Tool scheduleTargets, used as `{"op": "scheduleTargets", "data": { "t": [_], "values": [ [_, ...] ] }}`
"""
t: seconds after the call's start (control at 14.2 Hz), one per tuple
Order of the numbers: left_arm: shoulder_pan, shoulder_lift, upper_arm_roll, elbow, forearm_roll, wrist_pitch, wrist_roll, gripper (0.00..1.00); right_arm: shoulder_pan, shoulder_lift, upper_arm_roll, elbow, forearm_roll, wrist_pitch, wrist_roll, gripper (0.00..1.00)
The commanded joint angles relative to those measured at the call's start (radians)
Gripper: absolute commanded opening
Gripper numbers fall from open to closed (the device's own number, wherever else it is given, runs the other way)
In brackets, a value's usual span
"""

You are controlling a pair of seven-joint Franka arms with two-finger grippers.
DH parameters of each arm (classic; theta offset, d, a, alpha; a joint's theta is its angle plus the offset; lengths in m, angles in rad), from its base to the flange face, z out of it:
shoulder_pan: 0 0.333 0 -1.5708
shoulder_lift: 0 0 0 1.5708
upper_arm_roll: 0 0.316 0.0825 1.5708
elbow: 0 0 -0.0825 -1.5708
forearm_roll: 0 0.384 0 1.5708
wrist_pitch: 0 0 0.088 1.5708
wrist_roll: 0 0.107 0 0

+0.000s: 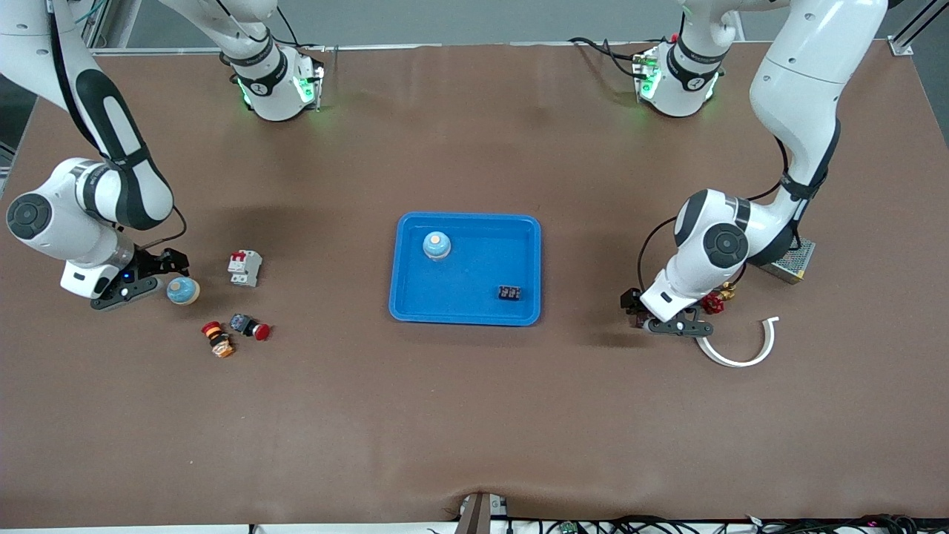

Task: Place electrolytic capacitor and blue bell in tray
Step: 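Grasp the second bell with the right gripper while the left gripper grasps the capacitor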

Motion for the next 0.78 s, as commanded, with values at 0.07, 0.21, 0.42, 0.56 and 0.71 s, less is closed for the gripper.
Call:
{"op": "scheduleTargets", "data": {
  "t": [0.07,0.21,0.42,0.56,0.71],
  "values": [
    [-0.005,0.010,-0.001,0.020,0.017,0.007,0.013,1.00,-0.016,0.028,0.023,-0.004,-0.009,0.049,-0.007,1.00],
    [-0.013,0.010,-0.001,0.020,0.017,0.005,0.010,1.00,-0.015,0.041,0.023,-0.001,-0.009,0.065,-0.007,1.00],
    [-0.019,0.007,-0.001,0.018,0.017,-0.002,0.004,1.00,-0.013,0.056,0.023,0.001,-0.009,0.089,-0.007,1.00],
    [-0.023,0.005,0.000,0.018,0.017,-0.004,0.001,0.79,-0.012,0.068,0.024,0.001,-0.007,0.100,-0.007,1.00],
    [-0.027,0.002,0.002,0.018,0.017,-0.025,-0.001,0.29,-0.012,0.076,0.024,0.001,-0.007,0.112,-0.007,1.00]
  ]
}}
